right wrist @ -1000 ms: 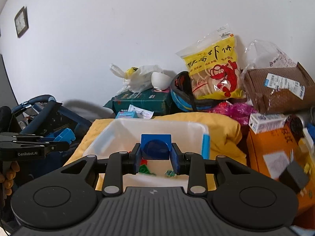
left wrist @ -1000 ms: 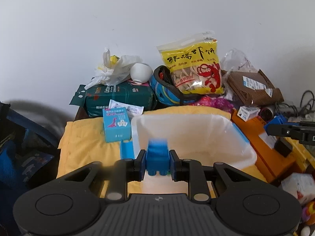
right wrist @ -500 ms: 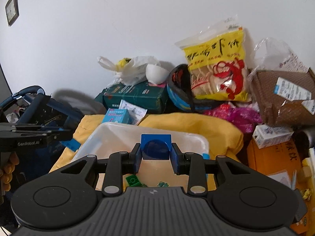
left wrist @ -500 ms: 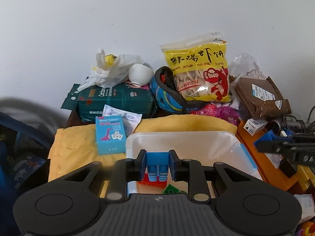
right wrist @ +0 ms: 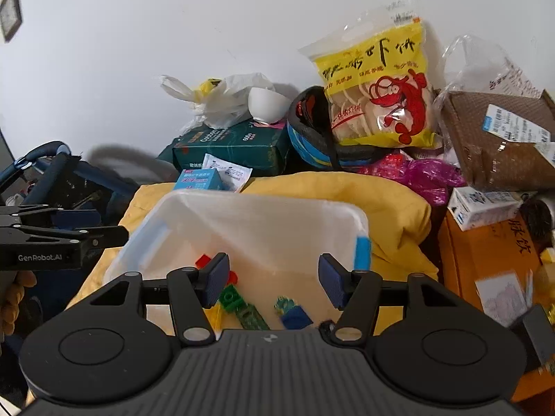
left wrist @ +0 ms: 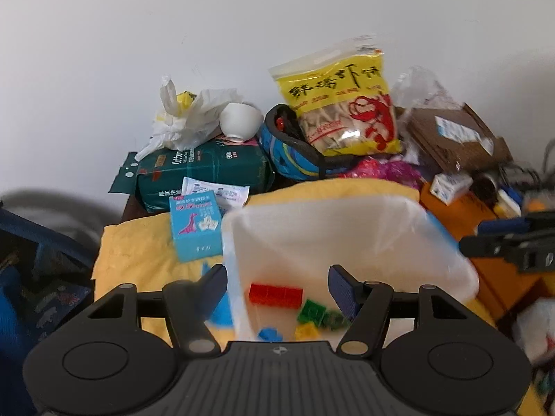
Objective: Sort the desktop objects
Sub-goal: 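Lower the blue brick and blue cube into the white bin and release both, then grasp the black toy car with the left gripper while the right gripper grasps the orange brick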
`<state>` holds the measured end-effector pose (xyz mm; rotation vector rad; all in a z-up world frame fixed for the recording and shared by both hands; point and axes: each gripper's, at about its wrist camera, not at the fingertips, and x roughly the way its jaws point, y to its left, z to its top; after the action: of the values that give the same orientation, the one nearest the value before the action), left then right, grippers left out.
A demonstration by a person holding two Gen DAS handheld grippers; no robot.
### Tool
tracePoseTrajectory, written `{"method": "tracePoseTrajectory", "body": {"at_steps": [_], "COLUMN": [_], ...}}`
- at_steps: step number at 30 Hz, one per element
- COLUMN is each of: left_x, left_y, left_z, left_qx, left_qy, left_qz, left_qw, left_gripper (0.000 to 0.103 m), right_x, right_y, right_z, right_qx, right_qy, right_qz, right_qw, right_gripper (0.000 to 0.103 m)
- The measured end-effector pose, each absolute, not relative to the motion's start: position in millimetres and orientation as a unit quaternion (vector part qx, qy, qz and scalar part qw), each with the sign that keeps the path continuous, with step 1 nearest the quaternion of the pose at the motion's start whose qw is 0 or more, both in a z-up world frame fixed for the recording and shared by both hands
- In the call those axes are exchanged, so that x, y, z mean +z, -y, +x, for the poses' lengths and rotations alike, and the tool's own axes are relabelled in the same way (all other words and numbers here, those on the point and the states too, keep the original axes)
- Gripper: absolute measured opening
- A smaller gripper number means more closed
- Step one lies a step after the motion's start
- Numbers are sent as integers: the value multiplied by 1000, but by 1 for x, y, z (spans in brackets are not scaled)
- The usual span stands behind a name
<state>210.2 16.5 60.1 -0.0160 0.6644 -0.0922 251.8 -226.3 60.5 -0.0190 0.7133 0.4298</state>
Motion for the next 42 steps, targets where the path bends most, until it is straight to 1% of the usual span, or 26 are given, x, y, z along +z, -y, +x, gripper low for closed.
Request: {"method": "tracePoseTrajectory", "body": {"at_steps": [3, 6, 10, 12, 13, 25, 28, 31, 33, 34, 36, 37, 39, 42], "left_x": [38, 5, -40, -55, -61, -94, -100, -101, -101, -100, -100, -100, -98, -96], "left_y": [-15, -6, 15, 25, 28, 43, 43, 44, 41, 39, 34, 32, 28, 25], "left_z": [166, 125, 95, 87, 86, 91, 93, 95, 95, 96, 96, 96, 94, 89], "left_qx": [-56, -68, -99, -102, -102, -96, -95, -96, -101, -101, -100, -100, -102, -104], "left_qy": [-316, -329, -377, -389, -397, -433, -441, -437, -432, -429, -428, -428, -428, -431], "left_qz": [-5, -5, 4, 8, 6, 6, -3, 0, -8, -13, -19, -21, -23, -28], "left_qw": [947, 942, 921, 915, 912, 896, 892, 894, 896, 898, 898, 898, 898, 896], "left_gripper": [68, 68, 68, 68, 68, 68, 71, 71, 67, 64, 55, 54, 47, 48], "right_x": [41, 5, -46, -62, -68, -91, -95, -99, -100, -100, -99, -99, -96, -94], "right_y": [235, 237, 230, 227, 225, 211, 207, 206, 207, 207, 210, 213, 219, 228], "right_z": [217, 183, 151, 143, 140, 139, 142, 146, 147, 147, 147, 146, 142, 137], "right_qx": [212, 211, 202, 205, 205, 202, 201, 193, 193, 195, 196, 195, 194, 190], "right_qy": [-343, -367, -420, -436, -439, -443, -443, -443, -441, -441, -438, -437, -434, -436], "right_qz": [-15, -35, -46, -44, -49, -66, -72, -66, -63, -63, -59, -56, -50, -35], "right_qw": [915, 905, 884, 875, 873, 871, 871, 873, 874, 874, 876, 876, 878, 879], "right_gripper": [64, 63, 55, 48, 48, 46, 46, 39, 30, 28, 27, 27, 27, 27]}}
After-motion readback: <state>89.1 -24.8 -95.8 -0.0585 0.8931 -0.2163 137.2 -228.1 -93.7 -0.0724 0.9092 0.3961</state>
